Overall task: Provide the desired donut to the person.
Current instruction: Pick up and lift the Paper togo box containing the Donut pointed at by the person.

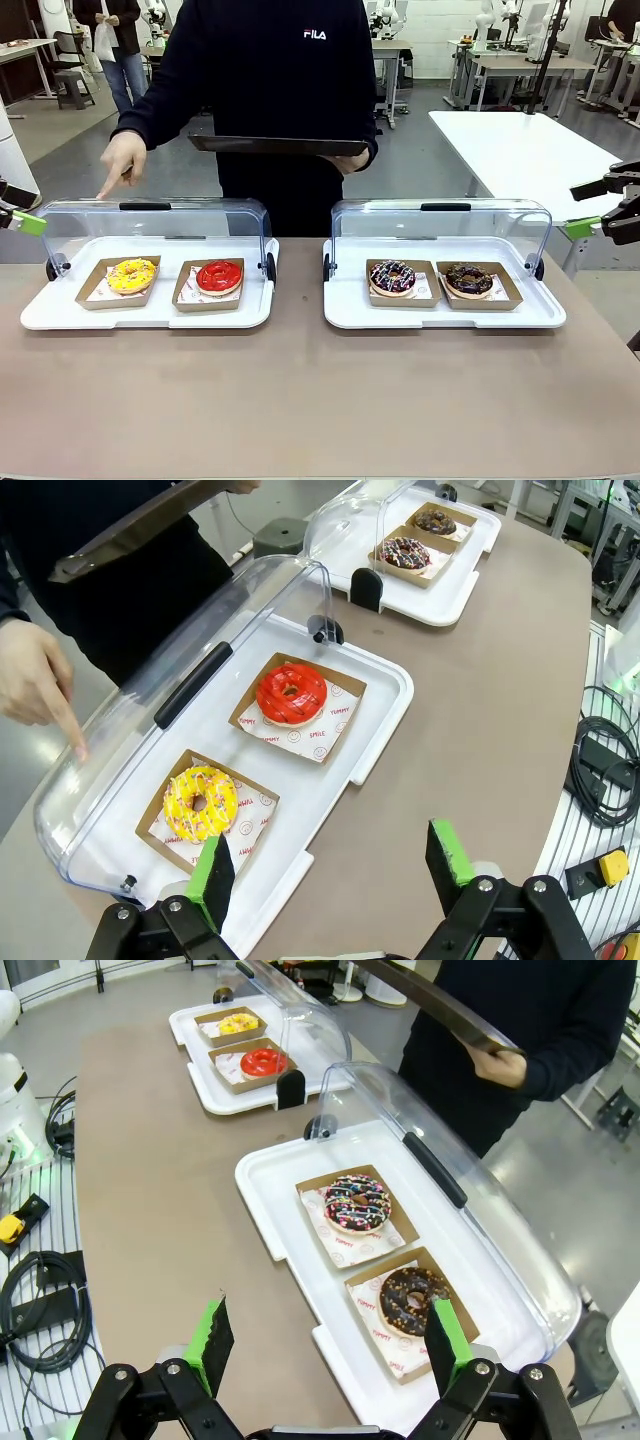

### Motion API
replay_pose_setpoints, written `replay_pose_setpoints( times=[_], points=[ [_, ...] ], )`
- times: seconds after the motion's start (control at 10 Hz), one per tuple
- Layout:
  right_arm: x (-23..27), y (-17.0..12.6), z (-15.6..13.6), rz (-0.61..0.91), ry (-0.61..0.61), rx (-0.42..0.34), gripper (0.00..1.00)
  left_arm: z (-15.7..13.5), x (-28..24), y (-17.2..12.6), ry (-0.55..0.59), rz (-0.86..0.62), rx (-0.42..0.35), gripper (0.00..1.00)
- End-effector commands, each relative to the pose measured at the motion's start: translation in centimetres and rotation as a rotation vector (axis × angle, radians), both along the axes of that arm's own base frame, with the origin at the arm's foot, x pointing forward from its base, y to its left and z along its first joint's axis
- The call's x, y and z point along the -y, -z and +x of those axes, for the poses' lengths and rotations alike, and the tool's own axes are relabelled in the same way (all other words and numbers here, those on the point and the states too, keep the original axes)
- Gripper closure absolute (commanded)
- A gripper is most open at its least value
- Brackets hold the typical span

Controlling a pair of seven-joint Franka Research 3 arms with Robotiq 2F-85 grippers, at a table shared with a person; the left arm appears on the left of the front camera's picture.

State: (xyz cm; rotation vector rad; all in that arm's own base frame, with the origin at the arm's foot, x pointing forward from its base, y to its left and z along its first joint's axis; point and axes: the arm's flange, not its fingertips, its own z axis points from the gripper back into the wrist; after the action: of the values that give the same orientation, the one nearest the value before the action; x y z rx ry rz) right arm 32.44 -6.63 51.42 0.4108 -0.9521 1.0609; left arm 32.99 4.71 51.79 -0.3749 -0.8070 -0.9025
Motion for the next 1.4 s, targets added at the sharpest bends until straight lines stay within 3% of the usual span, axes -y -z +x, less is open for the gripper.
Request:
replay_pose_setpoints(
  times=[0.0,0.6,0.7,0.9,1.1,1.3],
  points=[
    [0.0,0.1,0.3,0.018,-0.013,0.016,0.00,0.0,-0.2,0.0,0.004,-0.007,0.007,0.00],
    [0.0,0.1,0.3,0.018,-0.013,0.016,0.00,0.0,0.0,0.0,0.000,0.000,0.000,0.00],
    [0.0,0.1,0.3,0.018,-0.013,0.016,0.00,0.3,1.5,0.7,0.011,0.133,-0.019,0.00],
    [0.0,0.1,0.3,0.018,-0.013,0.016,0.00,2.3,1.7,3.4,0.095,0.402,-0.158,0.00],
    [0.0,0.1,0.3,0.018,-0.013,0.016,0.00,4.9,0.9,7.1,0.153,0.570,-0.259,0.00],
    [0.0,0.1,0.3,0.018,-0.013,0.016,0.00,8.1,0.1,11.2,0.218,0.641,-0.268,0.00]
  ],
)
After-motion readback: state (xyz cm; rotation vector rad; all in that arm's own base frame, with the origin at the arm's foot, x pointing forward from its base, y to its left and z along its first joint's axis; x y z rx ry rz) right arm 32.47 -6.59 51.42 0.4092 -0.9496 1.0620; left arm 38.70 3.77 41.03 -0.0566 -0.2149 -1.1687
